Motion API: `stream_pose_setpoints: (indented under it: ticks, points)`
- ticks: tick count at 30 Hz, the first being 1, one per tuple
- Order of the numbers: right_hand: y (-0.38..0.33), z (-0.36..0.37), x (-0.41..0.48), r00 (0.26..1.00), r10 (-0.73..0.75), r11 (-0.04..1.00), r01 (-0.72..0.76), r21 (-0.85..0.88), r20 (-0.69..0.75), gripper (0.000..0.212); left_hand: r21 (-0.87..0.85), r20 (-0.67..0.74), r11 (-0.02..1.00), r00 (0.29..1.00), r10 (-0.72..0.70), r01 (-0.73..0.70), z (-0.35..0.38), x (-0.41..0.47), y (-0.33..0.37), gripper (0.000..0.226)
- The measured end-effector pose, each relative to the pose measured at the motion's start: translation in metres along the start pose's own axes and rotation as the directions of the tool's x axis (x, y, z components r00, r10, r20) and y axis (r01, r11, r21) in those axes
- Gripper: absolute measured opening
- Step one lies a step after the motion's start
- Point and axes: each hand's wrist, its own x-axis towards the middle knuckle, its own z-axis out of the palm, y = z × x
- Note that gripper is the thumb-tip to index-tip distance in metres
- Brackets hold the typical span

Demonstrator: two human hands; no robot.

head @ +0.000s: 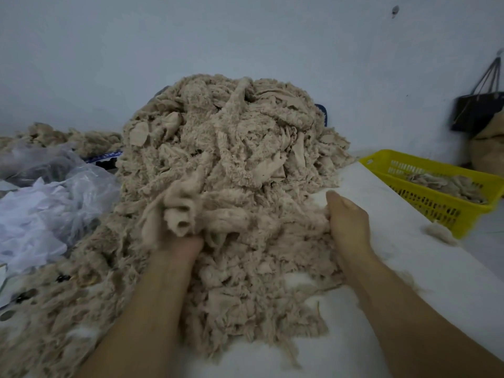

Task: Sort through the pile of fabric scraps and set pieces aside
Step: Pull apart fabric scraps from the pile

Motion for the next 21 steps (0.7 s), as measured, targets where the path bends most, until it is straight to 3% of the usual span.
stream_pose_setpoints:
  ticks: [1, 2, 3, 4, 6, 8, 10, 13, 14, 17, 18, 21]
  points:
    - [0.005, -0.002, 0.001, 1.000, -0.019, 0.999, 0.020, -0.035, 0.009, 0.042, -0.148, 0.209, 0.987, 0.977, -0.029, 0.061, 0.005, -0.009, -0.002, 0.029]
    - [0.007, 0.000, -0.001, 0.998, -0.047, 0.997, 0.050, -0.056, 0.050, 0.045, -0.311, 0.421, 0.943, 0.907, 0.026, 0.118, 0.011, -0.020, 0.000, 0.024]
    - [0.008, 0.005, -0.005, 0.989, -0.099, 0.991, 0.108, -0.075, 0.111, 0.048, -0.388, 0.438, 0.921, 0.886, 0.150, 0.036, 0.016, -0.021, -0.001, 0.028]
    - [0.008, 0.012, -0.010, 0.973, -0.157, 0.978, 0.177, -0.109, 0.171, 0.049, -0.449, 0.448, 0.892, 0.877, 0.172, 0.054, 0.019, -0.024, -0.003, 0.032]
    - [0.005, 0.021, -0.020, 0.932, -0.269, 0.933, 0.315, -0.173, 0.244, 0.039, -0.386, 0.435, 0.922, 0.885, 0.165, 0.018, 0.025, -0.029, -0.009, 0.032]
    - [-0.003, 0.021, -0.024, 0.880, -0.364, 0.906, 0.411, -0.105, 0.307, 0.032, -0.356, 0.413, 0.934, 0.895, 0.169, -0.012, 0.027, -0.027, -0.012, 0.031]
    - [-0.004, 0.022, -0.027, 0.829, -0.397, 0.886, 0.458, -0.071, 0.394, 0.042, -0.365, 0.420, 0.931, 0.888, 0.188, -0.025, 0.027, -0.025, -0.011, 0.037]
    - [0.000, 0.029, -0.028, 0.799, -0.336, 0.879, 0.456, -0.140, 0.499, 0.068, -0.245, 0.480, 0.963, 0.849, 0.223, -0.115, 0.030, -0.028, -0.018, 0.044]
    - [0.001, 0.031, -0.028, 0.800, -0.328, 0.879, 0.453, -0.147, 0.502, 0.064, -0.207, 0.499, 0.968, 0.835, 0.232, -0.145, 0.031, -0.031, -0.020, 0.045]
    - [0.001, 0.031, -0.025, 0.795, -0.346, 0.907, 0.419, -0.039, 0.499, 0.012, -0.148, 0.566, 0.972, 0.791, 0.233, -0.181, 0.029, -0.032, -0.025, 0.048]
    - [0.002, 0.030, -0.024, 0.791, -0.360, 0.903, 0.429, -0.029, 0.495, 0.005, -0.131, 0.576, 0.973, 0.784, 0.232, -0.191, 0.029, -0.033, -0.025, 0.048]
    - [0.001, 0.029, -0.020, 0.833, -0.374, 0.916, 0.401, 0.021, 0.407, 0.016, -0.081, 0.527, 0.963, 0.809, 0.259, -0.256, 0.032, -0.029, -0.027, 0.044]
